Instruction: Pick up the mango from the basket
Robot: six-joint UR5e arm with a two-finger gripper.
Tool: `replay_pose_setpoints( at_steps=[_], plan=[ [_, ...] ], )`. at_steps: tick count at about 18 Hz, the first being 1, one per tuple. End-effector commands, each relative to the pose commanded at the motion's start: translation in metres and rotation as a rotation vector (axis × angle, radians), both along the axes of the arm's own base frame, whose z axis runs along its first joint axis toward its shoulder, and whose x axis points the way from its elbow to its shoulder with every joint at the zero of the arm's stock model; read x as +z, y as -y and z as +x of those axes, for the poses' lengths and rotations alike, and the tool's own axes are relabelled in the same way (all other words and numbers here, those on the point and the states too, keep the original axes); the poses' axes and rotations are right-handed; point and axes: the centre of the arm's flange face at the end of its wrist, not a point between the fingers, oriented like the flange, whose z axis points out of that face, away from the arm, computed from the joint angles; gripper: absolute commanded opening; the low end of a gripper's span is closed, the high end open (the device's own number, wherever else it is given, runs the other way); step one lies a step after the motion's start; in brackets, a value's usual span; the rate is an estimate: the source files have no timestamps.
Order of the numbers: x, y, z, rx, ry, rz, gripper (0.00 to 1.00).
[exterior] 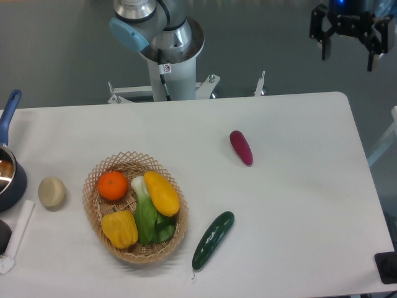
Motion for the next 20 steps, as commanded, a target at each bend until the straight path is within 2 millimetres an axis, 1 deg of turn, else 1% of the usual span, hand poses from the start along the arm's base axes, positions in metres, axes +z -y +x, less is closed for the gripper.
replay_pose_setpoints(
  at_steps=[5, 7, 8, 10, 13, 15, 17, 18, 20],
  plan=[
    [-0.001, -0.001, -0.002, 0.050, 0.009, 0.012, 1.00],
    [-0.003, -0.001, 0.000, 0.113, 0.030, 0.039, 1.00],
    [-0.005, -0.006, 0.000, 0.153, 0.045, 0.065, 1.00],
    [-0.008, -0.030, 0.011, 0.157, 0.062, 0.084, 1.00],
    [-0.013, -0.035, 0.013, 0.158, 0.067, 0.075, 1.00],
    [-0.021, -0.036, 0.014, 0.159, 0.071, 0.077, 1.00],
    [-0.033, -0.040, 0.020, 0.205, 0.085, 0.097, 1.00],
    [-0.043, -0.046, 0.026, 0.252, 0.101, 0.119, 1.00],
    [-0.061, -0.070, 0.046, 0.323, 0.138, 0.154, 1.00]
  ],
)
